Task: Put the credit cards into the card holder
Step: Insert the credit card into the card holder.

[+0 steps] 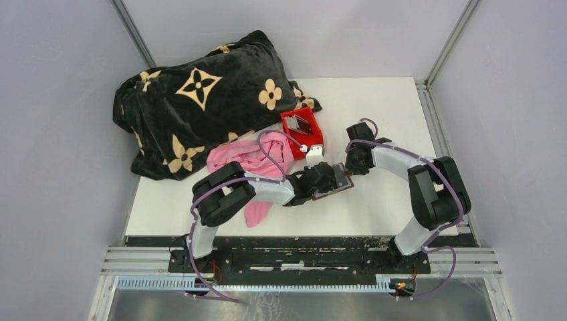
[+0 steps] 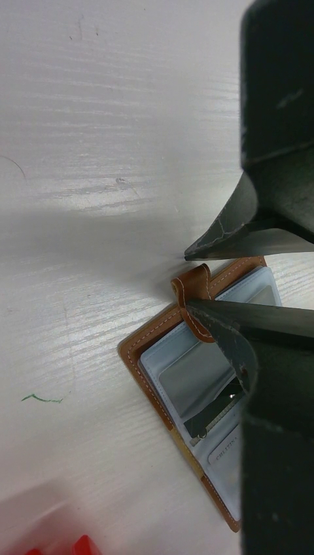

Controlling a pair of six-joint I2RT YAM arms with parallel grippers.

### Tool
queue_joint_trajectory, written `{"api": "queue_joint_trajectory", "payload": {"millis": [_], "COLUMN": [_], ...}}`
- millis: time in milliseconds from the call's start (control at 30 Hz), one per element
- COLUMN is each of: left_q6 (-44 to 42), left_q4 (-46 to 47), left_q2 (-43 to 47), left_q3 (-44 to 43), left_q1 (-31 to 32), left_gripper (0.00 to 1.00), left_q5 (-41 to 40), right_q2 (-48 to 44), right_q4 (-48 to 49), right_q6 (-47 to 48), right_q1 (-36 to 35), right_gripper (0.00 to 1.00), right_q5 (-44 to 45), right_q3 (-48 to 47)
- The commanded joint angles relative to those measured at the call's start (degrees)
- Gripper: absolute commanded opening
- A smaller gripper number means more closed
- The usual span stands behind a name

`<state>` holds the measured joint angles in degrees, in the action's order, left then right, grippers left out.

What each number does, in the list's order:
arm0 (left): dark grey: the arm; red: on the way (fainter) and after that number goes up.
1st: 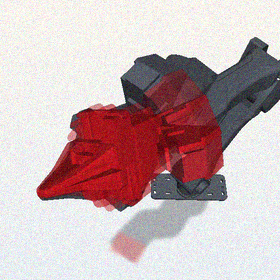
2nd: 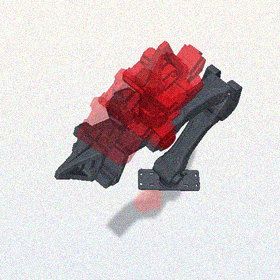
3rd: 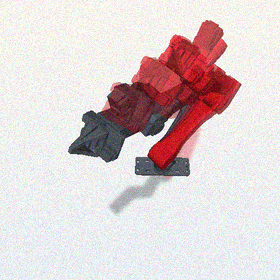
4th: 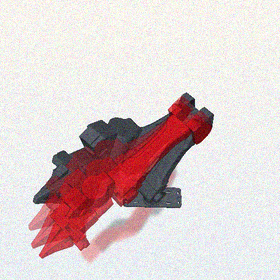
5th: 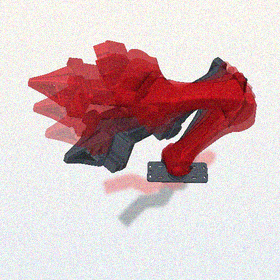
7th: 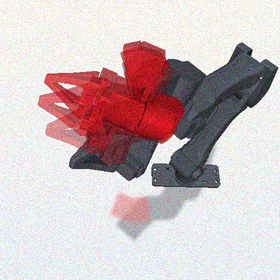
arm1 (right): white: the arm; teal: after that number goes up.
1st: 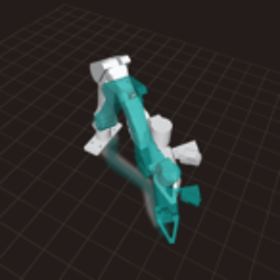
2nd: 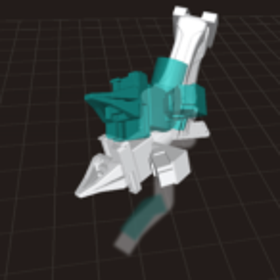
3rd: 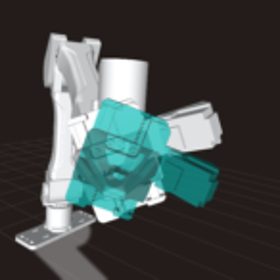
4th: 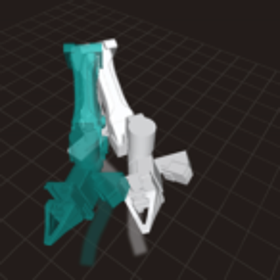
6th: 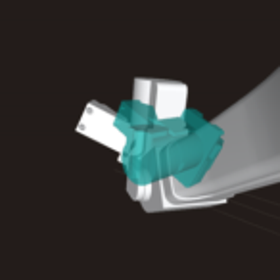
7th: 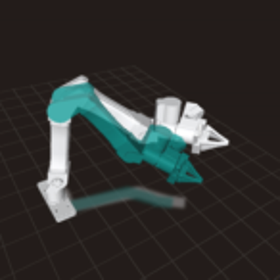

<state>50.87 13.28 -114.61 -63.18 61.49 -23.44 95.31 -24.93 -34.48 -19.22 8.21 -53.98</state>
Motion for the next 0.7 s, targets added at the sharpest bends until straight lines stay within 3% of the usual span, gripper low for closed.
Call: {"api": "queue_joint_trajectory", "payload": {"millis": [0, 667], "left_q6": [-2.18, -4.69], "left_q4": [1.13, 0.61], "left_q2": [-0.86, -2.34], "left_q3": [-2.97, -7.11], "left_q1": [0.00, -0.01], "left_gripper": [0.04, 0.05], "left_q5": [-0.91, -1.92], "right_q2": [2.64, 2.43], "right_q4": [-0.74, -0.60], "right_q6": [0.38, 0.49], "right_q1": [-0.12, -0.11], "right_gripper": [0.35, 0.35], "right_q5": [0.34, 0.10], "right_q3": [2.34, 2.60]}}
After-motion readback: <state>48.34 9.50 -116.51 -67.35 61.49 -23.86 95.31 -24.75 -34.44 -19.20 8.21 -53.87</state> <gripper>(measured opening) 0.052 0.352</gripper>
